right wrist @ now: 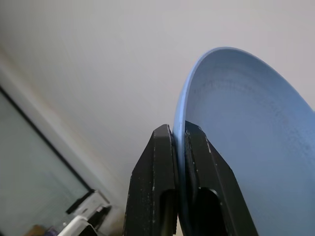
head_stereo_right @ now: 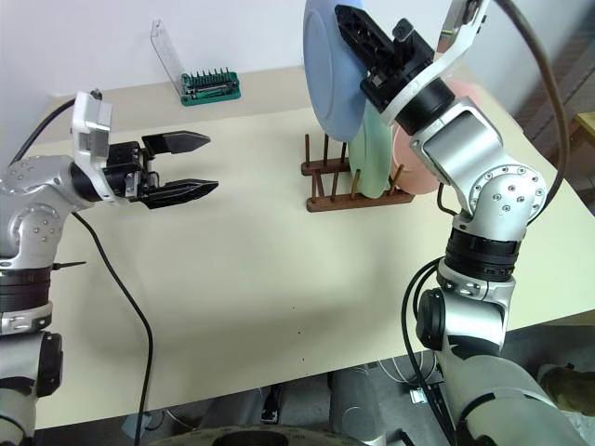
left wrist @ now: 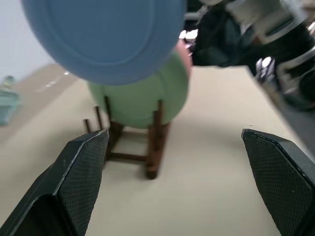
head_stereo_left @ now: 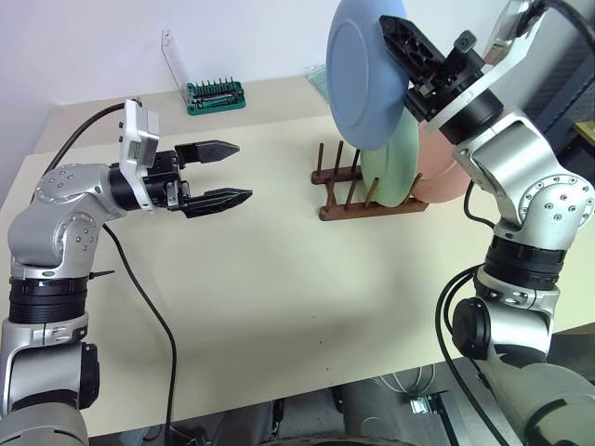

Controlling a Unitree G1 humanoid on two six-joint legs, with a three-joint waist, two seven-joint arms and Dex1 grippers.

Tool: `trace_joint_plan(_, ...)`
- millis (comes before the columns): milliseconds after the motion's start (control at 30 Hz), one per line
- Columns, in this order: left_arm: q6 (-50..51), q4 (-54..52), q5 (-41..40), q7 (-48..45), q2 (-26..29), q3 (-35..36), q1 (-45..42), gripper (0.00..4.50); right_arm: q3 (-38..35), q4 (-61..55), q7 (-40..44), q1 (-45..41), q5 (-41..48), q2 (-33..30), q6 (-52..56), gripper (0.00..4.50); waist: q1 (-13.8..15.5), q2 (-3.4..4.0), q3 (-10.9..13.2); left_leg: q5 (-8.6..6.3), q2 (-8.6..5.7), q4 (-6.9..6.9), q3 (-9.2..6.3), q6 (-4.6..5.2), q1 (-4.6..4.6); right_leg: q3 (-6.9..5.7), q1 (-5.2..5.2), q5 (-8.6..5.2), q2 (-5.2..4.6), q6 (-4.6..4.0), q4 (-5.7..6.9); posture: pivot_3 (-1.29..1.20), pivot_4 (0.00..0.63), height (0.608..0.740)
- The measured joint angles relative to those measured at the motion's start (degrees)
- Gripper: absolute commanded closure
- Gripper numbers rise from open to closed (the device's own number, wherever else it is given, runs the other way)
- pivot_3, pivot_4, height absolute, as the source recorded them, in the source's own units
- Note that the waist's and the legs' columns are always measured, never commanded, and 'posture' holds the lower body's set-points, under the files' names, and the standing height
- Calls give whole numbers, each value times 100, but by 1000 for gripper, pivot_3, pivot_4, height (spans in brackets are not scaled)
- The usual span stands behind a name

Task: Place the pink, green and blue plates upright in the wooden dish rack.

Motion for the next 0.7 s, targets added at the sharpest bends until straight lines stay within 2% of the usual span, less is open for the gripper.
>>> trace_joint_plan(300,-17,57,99,5,-26,-13,-14,50,-85,-26,-592,247,249,576,-310,4500,6,0,0,0,0,0,0,0,-2,0,0,1,1,0,-3,0,150,740)
trace_joint_plan(700,-5,73,117,8,-96,-20,-49,50,45,-177,-681,704,-39,678,-447,4500,6,0,0,0,0,0,0,0,-2,0,0,1,3,0,-3,0,150,740)
